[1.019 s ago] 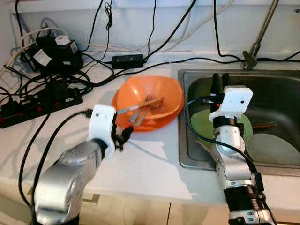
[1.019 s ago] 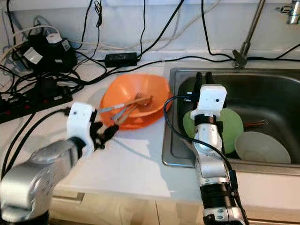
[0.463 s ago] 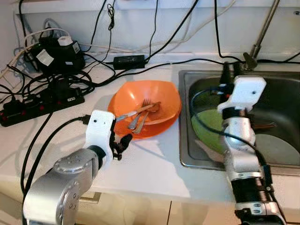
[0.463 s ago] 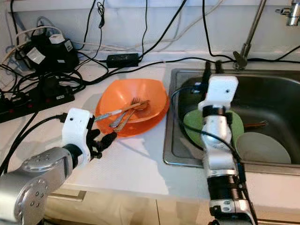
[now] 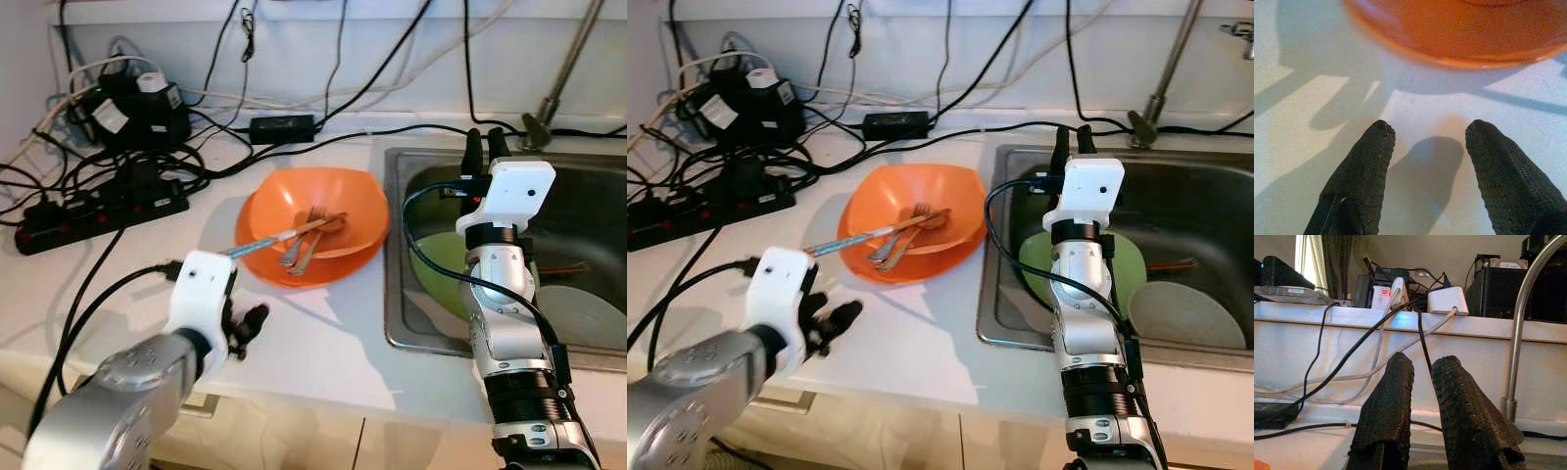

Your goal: Kitchen organization

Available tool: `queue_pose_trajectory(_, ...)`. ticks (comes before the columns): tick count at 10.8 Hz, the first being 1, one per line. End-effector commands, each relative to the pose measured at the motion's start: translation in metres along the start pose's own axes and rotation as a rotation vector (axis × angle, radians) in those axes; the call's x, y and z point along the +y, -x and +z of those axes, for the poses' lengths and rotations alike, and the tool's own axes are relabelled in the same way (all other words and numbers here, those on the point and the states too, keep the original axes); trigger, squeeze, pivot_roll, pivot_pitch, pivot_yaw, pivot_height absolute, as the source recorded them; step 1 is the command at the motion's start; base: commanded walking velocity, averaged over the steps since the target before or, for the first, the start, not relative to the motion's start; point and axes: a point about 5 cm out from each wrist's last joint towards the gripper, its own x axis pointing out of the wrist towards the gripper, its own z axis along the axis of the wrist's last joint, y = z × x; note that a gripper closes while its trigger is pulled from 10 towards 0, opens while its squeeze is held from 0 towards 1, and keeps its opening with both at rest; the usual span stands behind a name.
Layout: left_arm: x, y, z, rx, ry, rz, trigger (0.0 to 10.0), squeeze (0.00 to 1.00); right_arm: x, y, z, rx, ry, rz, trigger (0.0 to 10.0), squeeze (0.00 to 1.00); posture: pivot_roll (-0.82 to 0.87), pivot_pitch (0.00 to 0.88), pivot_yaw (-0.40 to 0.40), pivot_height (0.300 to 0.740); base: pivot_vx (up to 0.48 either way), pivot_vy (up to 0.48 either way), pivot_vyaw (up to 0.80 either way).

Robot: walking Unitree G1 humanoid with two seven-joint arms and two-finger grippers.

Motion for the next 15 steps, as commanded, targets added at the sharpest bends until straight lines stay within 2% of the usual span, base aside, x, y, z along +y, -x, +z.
queue_pose_trajectory(1,0.003,0.005,0.002,-0.031,-0.028,0.02,10.0,0.0,0.002,-0.003,0.001,0.001,-0.017,0.004,10.0,0.0,0.18,0.052,0.074,0.74,0.0,0.0,0.0)
queue_pose_trajectory(3,0.005,0.004,0.002,-0.095,-0.076,0.078,10.0,0.0,0.007,-0.002,0.0,0.005,-0.027,0.011,10.0,0.0,0.18,0.052,0.073,0.74,0.0,0.0,0.0)
queue_pose_trajectory(5,0.009,0.0,0.01,-0.164,-0.061,0.102,10.0,0.0,0.007,0.001,0.0,0.009,-0.031,0.011,10.0,0.0,0.16,0.052,0.074,0.74,0.0,0.0,0.0)
queue_pose_trajectory(7,0.007,-0.011,0.018,-0.213,-0.061,0.085,10.0,0.0,0.006,0.001,-0.001,0.011,-0.029,0.006,10.0,0.0,0.15,0.049,0.078,0.74,0.0,0.0,0.0)
queue_pose_trajectory(12,0.0,-0.033,0.025,-0.247,-0.072,0.02,10.0,0.0,0.004,0.001,0.0,0.004,-0.023,-0.009,10.0,0.0,0.11,0.032,0.091,0.74,0.0,0.0,0.0)
queue_pose_trajectory(15,-0.011,-0.049,0.029,-0.263,-0.084,-0.048,10.0,0.0,0.003,0.002,0.001,-0.002,-0.02,-0.013,10.0,0.0,0.08,0.02,0.101,0.74,0.0,0.0,0.0)
